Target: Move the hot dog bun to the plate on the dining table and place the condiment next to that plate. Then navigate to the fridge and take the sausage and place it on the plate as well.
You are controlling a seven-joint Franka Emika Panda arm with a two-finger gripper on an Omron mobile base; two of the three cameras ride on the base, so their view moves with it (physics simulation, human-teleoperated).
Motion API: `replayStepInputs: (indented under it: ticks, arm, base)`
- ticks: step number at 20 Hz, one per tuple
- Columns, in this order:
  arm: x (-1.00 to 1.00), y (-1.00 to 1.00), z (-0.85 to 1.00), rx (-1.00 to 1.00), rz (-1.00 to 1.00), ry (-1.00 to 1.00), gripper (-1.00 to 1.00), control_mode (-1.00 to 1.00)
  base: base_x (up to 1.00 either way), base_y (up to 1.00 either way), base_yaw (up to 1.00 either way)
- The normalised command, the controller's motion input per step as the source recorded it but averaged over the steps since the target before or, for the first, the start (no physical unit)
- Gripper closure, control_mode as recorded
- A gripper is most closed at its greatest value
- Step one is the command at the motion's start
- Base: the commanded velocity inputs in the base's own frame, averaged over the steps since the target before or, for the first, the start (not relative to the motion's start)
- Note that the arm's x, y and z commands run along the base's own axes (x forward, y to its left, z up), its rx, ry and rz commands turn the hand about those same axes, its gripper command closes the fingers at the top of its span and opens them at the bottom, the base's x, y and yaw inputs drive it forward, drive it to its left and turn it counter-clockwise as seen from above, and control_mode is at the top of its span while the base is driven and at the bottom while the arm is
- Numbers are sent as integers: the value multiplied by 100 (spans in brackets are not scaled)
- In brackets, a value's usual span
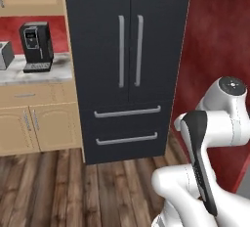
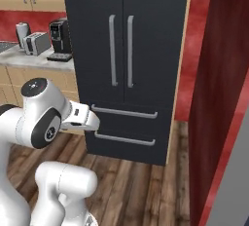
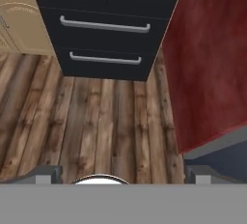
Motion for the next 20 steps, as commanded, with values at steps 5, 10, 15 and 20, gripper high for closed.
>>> replayStepInputs:
  ticks: [5, 10, 15, 20]
  arm:
    - [0, 0, 0, 0, 0, 0, -100, 100]
    - [0, 0, 0, 0, 0, 0, -100, 100]
    - [0, 0, 0, 0, 0, 0, -100, 100]
    - [0, 0, 0, 0, 0, 0, -100, 100]
  base:
    - [0, 16, 4]
    - [2, 18, 1]
    - [40, 24, 0]
    - [75, 5, 0]
